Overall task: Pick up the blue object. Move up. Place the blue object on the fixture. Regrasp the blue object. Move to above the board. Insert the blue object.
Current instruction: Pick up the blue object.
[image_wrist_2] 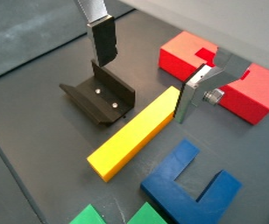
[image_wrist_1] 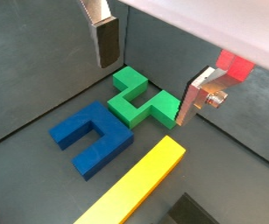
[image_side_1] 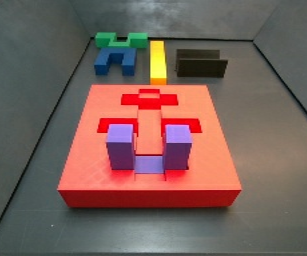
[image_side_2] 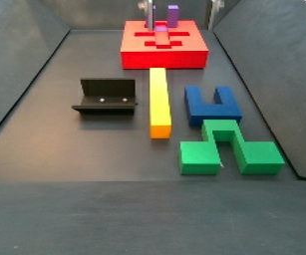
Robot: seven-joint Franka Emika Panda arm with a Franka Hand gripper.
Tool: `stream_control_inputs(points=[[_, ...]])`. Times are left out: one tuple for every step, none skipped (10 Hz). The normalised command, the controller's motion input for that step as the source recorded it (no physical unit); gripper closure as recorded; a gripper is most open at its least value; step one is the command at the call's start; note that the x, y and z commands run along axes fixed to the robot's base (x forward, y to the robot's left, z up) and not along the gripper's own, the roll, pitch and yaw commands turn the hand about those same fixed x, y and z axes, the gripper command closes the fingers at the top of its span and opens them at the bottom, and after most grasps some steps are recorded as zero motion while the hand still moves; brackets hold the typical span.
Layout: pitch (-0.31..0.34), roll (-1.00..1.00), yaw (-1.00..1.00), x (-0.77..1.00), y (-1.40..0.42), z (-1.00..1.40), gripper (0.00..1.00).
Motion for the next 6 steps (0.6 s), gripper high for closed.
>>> stream_control_inputs(points=[[-0.036, 0.0, 0.0, 0.06, -0.35, -0.53, 0.0], [-0.059, 0.04, 0.01, 0.0, -0.46, -0.65, 0.0], [-0.093, 0.0, 0.01, 0.0, -0.42, -0.73, 0.0], [-0.124, -0.04, 0.01, 0.0, -0.26, -0.74, 0.0], [-0.149, -0.08, 0.0, 0.0, -0.13, -0.75, 0.0], [-0.157, -0.08, 0.0, 0.0, -0.11, -0.77, 0.0]])
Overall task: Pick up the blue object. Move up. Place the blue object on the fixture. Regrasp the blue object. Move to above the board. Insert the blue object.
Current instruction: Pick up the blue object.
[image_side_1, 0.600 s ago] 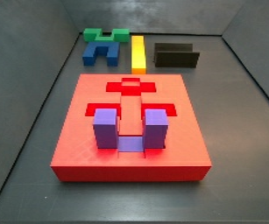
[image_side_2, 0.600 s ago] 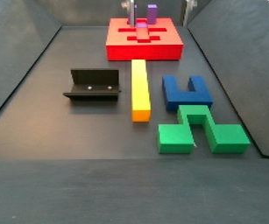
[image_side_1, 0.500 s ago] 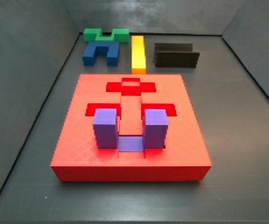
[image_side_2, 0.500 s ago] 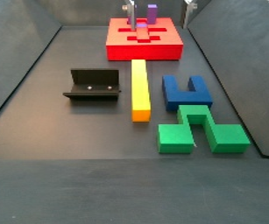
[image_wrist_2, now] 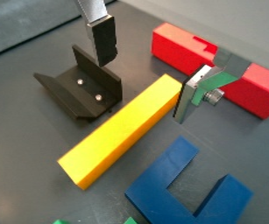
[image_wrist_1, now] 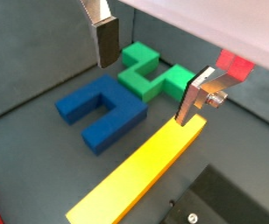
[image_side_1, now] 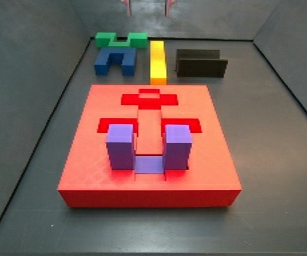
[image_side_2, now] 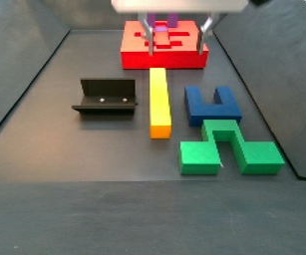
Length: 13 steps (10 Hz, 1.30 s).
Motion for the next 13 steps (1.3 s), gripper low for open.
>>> stream_control_inputs(points=[[-0.151, -0.08, 0.0, -0.01, -0.09, -0.76, 0.0], [-0.141, -0.08, 0.0, 0.0, -0.14, -0.71, 0.0], [-0.144, -0.1, 0.03, 0.0, -0.13, -0.64, 0.0], [-0.14, -0.11, 0.03, 0.0, -0.13, -0.6, 0.0], [-0.137, -0.09, 0.03, 0.0, -0.12, -0.61, 0.0], [-0.124, -0.1, 0.0, -0.02, -0.11, -0.55, 0.0], [-0.084, -0.08, 0.0, -0.13, -0.08, -0.4, 0.0], [-0.084, -0.07, -0.01, -0.34, -0.05, -0.31, 0.0], [-0.09, -0.08, -0.16, -0.57, -0.01, -0.23, 0.0], [-0.096, -0.08, -0.23, -0.64, -0.01, -0.16, 0.0], [-0.117, -0.11, -0.23, -0.63, -0.03, -0.13, 0.0], [-0.151, -0.13, -0.15, -0.45, -0.07, -0.16, 0.0], [-0.151, -0.1, -0.02, -0.15, -0.07, -0.21, 0.0]])
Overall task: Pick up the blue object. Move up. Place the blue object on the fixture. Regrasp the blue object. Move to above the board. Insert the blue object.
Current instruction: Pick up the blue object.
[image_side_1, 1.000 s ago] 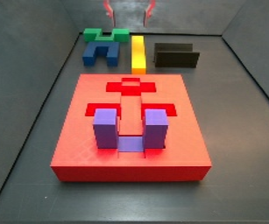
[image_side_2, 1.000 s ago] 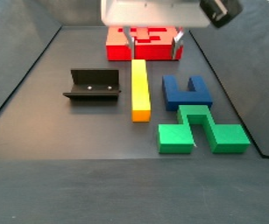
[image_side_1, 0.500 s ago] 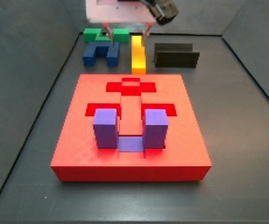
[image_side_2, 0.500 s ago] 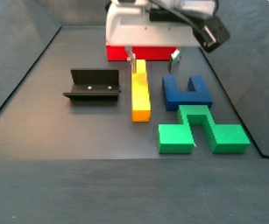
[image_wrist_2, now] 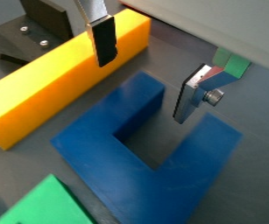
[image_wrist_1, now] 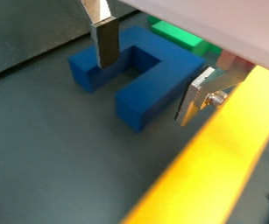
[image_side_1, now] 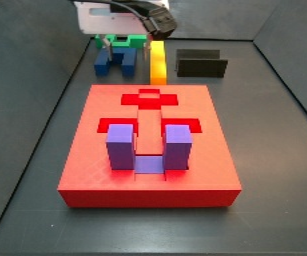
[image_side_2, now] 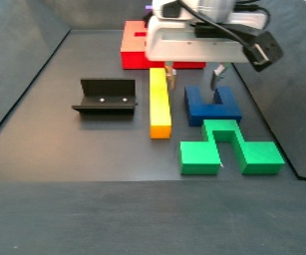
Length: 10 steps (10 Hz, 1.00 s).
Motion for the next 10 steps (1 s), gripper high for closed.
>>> stream_control_inputs(points=[[-0.124, -0.06, 0.0, -0.03, -0.03, -0.2, 0.0], [-0.097, -0.01, 0.0, 0.0, -0.03, -0.19, 0.0], [-0.079, 0.0, 0.0, 0.0, -0.01, -0.19, 0.0], [-0.063, 0.0, 0.0, 0.0, 0.0, -0.19, 0.0], [-0.051, 0.0, 0.0, -0.08, 0.0, -0.18, 0.0], [-0.071, 0.0, 0.0, 0.0, -0.01, -0.19, 0.0], [-0.067, 0.0, 0.0, 0.0, -0.01, -0.18, 0.0], [-0.06, -0.01, 0.0, 0.0, 0.0, -0.14, 0.0], [-0.06, -0.02, 0.0, 0.0, -0.03, -0.14, 0.0], [-0.06, -0.02, 0.0, 0.0, -0.03, -0.12, 0.0]])
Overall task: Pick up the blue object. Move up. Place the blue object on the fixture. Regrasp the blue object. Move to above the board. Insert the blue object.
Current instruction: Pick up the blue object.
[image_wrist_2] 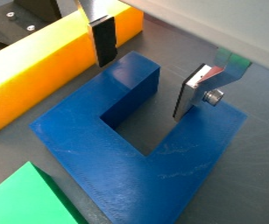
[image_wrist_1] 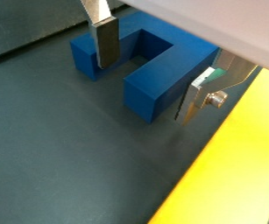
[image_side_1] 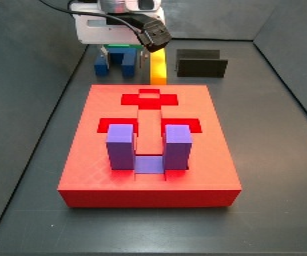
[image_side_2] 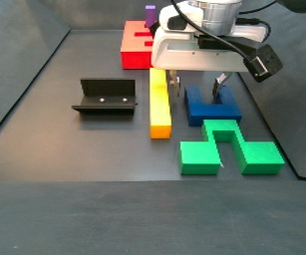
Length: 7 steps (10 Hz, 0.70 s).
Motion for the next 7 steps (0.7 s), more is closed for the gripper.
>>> stream_control_inputs(points=[[-0.053, -0.03, 0.0, 0.0, -0.02, -0.08, 0.0], [-0.024, 0.0, 0.0, -0.02, 0.0, -0.02, 0.0], [0.0, 0.0, 0.0, -0.03, 0.0, -0.01, 0.0], [0.0, 0.0, 0.0, 0.0, 0.0, 0.0, 0.0], [0.0, 0.0, 0.0, 0.0, 0.0, 0.0, 1.0], [0.0, 0.0, 0.0, 0.0, 0.0, 0.0, 1.0], [0.0, 0.0, 0.0, 0.0, 0.0, 0.0, 1.0]])
